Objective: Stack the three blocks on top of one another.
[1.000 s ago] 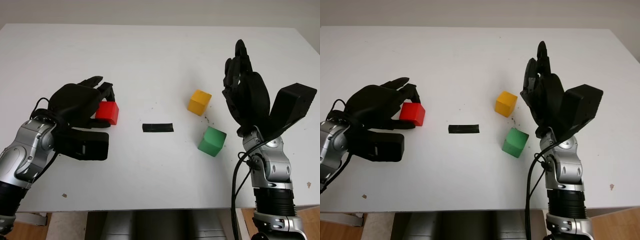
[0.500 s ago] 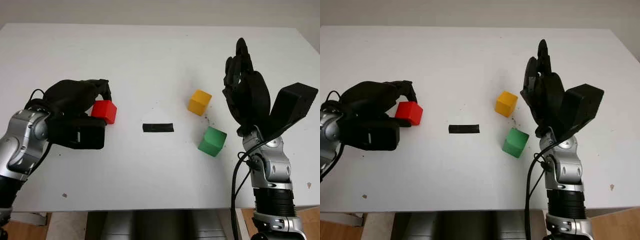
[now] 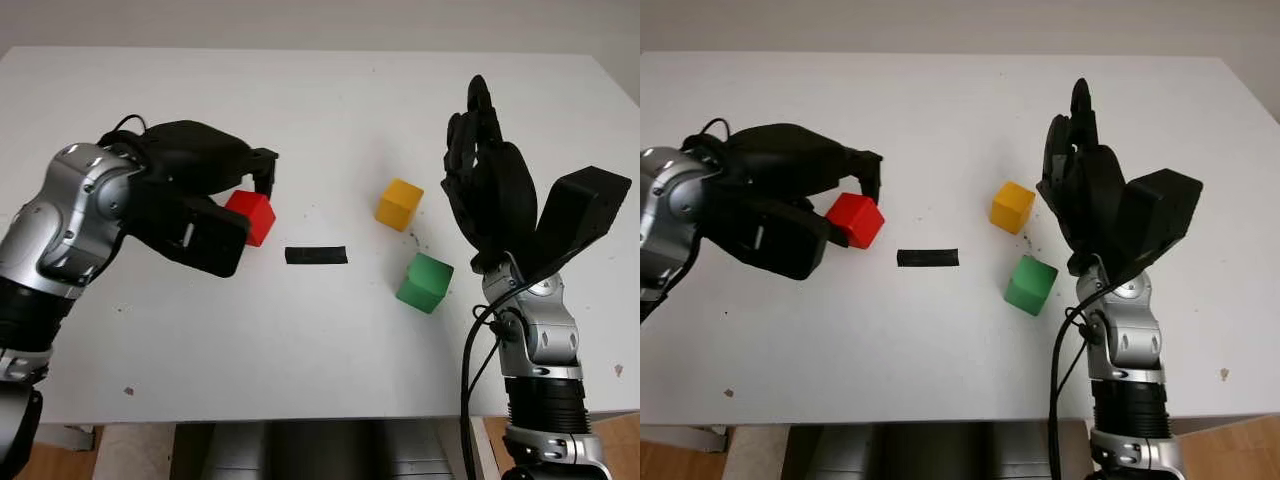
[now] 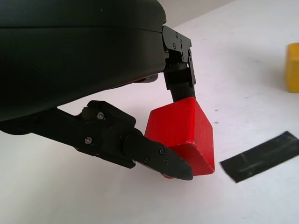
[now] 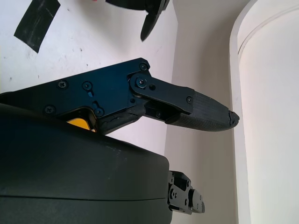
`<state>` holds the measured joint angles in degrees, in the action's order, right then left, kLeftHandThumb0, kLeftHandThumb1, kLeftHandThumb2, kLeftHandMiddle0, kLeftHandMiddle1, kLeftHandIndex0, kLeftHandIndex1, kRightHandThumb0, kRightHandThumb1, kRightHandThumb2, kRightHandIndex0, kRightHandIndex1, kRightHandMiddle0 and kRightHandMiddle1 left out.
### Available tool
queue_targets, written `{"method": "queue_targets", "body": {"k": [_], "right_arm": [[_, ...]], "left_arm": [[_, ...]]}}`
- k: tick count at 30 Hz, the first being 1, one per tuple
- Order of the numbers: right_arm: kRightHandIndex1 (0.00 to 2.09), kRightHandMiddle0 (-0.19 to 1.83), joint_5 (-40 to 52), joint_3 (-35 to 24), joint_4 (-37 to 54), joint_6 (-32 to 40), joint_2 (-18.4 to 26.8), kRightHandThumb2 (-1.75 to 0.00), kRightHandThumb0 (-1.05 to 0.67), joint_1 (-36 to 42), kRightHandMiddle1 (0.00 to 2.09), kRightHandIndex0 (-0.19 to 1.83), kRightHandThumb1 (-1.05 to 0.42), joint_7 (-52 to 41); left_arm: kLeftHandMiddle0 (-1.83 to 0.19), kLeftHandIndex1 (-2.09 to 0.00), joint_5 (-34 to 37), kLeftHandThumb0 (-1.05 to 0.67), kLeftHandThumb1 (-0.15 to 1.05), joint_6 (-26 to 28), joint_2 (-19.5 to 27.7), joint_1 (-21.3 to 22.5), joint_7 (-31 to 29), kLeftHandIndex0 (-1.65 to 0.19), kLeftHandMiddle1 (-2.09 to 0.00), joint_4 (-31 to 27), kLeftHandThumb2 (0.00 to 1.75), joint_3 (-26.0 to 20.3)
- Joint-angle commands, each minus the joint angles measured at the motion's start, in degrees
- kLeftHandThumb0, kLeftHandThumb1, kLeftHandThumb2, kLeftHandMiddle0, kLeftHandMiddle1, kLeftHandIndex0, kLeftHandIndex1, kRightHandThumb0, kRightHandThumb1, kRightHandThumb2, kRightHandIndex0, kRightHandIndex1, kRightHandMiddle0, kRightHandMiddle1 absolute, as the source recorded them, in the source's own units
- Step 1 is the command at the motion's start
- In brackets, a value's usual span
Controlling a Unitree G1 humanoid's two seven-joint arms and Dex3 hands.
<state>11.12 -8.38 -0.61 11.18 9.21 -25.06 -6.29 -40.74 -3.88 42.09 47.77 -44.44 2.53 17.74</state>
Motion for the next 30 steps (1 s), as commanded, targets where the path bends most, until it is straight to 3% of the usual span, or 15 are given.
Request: {"method": "queue_targets", "body": {"k": [1,9,15,30], "right_arm": [[0.00,-0.19,-0.35,0.14,0.34,-0.70,-0.02,-0.72,-0.72,0.24,0.00,-0.19,-1.05,-0.09],[0.00,-0.19,-0.76,0.23,0.44,-0.96,-0.41,-0.73,-0.71,0.60,0.00,-0.19,-1.05,0.26],[0.00,-0.19,-1.00,0.07,0.33,-1.42,-0.74,-0.72,-0.71,0.83,0.00,-0.19,-1.05,0.77],[0.00,-0.19,-1.39,0.03,0.76,-1.99,-0.71,-0.71,-0.72,1.23,0.00,-0.19,-1.05,0.91]], "left_arm": [[-0.23,-1.52,-0.84,-0.36,1.00,0.24,-1.07,1.87,0.17,-0.33,-0.05,-0.15,0.05,0.84],[-0.19,-1.55,-3.52,-0.33,0.97,-4.56,-3.15,1.77,3.34,-0.38,-0.05,1.21,0.05,3.25],[-0.14,-1.61,-4.74,-0.33,1.00,-7.23,-4.33,1.92,4.95,-0.32,-0.05,2.33,0.06,4.66],[-0.09,-1.36,-6.10,-0.38,0.94,-22.33,-4.99,3.44,13.71,-0.35,-0.06,11.23,0.05,6.98]]}}
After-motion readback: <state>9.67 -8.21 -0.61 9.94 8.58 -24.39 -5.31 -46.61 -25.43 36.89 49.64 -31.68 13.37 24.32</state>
